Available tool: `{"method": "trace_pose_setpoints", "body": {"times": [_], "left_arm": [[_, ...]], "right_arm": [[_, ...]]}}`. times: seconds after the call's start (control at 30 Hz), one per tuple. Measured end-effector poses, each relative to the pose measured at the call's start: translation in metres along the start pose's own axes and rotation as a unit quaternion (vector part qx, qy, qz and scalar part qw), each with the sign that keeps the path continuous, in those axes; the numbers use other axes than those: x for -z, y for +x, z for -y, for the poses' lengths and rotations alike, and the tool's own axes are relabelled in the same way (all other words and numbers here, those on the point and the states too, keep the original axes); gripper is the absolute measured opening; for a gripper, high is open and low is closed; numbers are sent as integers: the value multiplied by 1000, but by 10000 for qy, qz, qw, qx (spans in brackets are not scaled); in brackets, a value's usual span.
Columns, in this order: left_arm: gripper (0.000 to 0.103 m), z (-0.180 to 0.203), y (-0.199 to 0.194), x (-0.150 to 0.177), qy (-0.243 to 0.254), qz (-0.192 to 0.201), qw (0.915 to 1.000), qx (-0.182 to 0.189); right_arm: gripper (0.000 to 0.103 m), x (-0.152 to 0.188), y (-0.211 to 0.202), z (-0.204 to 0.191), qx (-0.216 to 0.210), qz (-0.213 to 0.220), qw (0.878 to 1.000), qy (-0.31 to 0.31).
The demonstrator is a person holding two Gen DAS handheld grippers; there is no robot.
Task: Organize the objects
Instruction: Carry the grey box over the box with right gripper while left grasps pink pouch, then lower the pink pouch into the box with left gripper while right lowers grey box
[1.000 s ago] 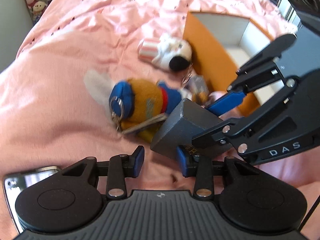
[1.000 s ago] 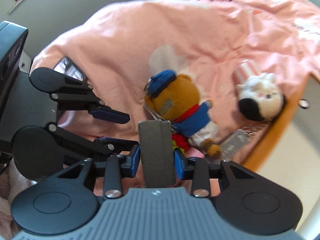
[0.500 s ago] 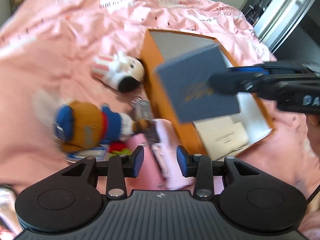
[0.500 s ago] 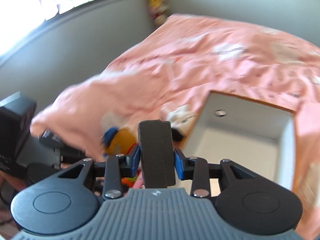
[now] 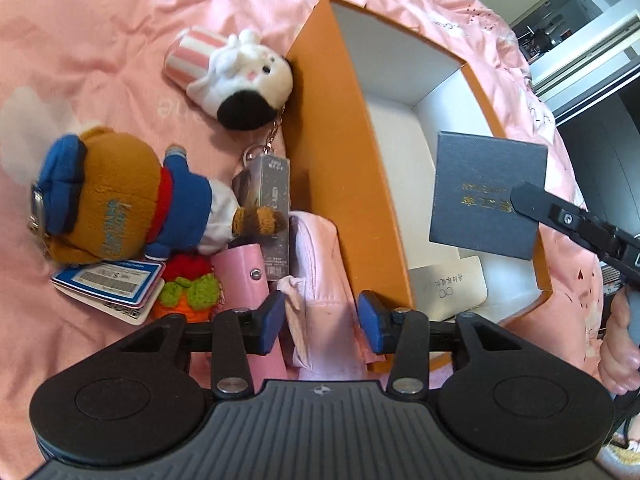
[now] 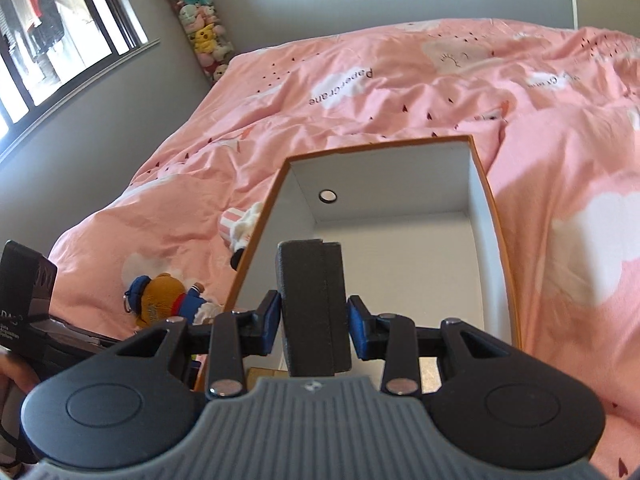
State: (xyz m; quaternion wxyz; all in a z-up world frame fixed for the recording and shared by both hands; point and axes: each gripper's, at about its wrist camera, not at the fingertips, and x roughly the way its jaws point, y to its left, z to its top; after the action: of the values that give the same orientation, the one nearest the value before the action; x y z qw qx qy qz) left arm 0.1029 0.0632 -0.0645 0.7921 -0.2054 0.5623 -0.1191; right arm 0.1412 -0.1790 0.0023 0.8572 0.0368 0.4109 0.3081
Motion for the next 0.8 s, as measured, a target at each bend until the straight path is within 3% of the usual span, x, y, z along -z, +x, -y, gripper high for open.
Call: {"method": "trace_pose_setpoints", "body": {"times": [0.3, 0.6, 0.8], "left_arm": [[28, 3, 0, 6, 110, 214, 9997, -57], [24, 16, -37, 10, 173, 703, 9973, 74], [24, 30, -78, 3, 293, 1258, 9912, 272]], "right_arm": [[38, 8, 7, 15, 275, -34, 9995, 128], [38, 14, 7, 19, 394, -21, 9991, 156], [38, 10, -4, 17, 475, 141, 9987, 72]]}}
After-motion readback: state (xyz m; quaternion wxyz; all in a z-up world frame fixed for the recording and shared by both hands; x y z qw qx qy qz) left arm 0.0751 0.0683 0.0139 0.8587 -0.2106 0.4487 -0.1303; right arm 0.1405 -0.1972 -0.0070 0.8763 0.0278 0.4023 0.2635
